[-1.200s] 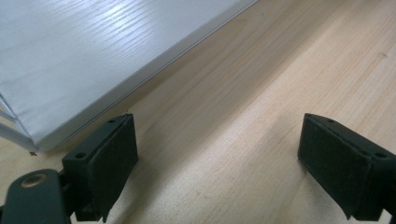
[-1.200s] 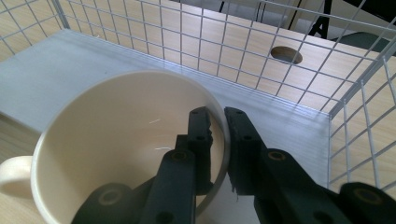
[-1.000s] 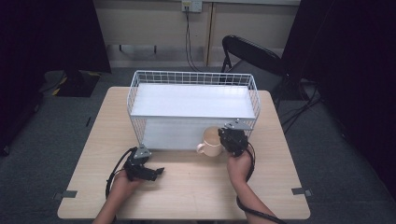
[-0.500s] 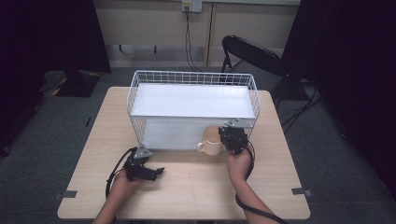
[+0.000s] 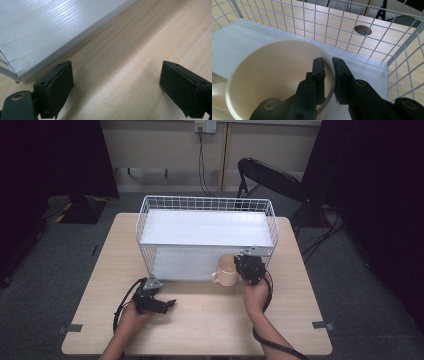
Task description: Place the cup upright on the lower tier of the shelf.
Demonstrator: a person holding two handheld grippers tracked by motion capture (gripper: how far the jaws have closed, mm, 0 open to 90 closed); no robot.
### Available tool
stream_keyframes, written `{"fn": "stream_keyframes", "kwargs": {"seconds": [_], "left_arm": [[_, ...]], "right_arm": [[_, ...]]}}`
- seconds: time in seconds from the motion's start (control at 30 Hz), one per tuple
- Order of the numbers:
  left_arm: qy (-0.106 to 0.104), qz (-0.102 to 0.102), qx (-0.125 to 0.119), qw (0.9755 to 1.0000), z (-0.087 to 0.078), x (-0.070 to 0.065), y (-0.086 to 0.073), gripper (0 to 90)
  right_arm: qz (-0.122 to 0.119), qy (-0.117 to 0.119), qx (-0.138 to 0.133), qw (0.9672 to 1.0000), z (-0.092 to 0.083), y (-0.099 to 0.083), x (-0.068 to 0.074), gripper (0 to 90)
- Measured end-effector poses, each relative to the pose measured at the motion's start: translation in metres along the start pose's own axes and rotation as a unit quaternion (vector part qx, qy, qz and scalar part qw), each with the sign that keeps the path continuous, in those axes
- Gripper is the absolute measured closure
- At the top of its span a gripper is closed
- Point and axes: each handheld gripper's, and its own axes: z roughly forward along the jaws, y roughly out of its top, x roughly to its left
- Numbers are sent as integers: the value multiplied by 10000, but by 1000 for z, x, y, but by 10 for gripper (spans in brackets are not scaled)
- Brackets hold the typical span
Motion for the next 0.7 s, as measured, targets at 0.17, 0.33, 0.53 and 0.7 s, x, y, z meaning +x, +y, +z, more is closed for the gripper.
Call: {"fn": "stream_keyframes", "kwargs": {"seconds": [0.17, 0.33, 0.53, 0.7], "left_arm": [[1, -1, -1, 10000, 0, 0, 0, 115], [0, -1, -1, 10000, 0, 0, 0, 115], [1, -1, -1, 10000, 0, 0, 0, 115], [1, -2, -1, 10000, 0, 0, 0, 115]], "right_arm": [[-3, -21, -8, 10000, -1, 1, -1, 747], [-13, -33, -30, 10000, -3, 2, -1, 657], [-8, 75, -48, 10000, -10, 5, 1, 543], [76, 235, -76, 9997, -16, 8, 0, 457]]}}
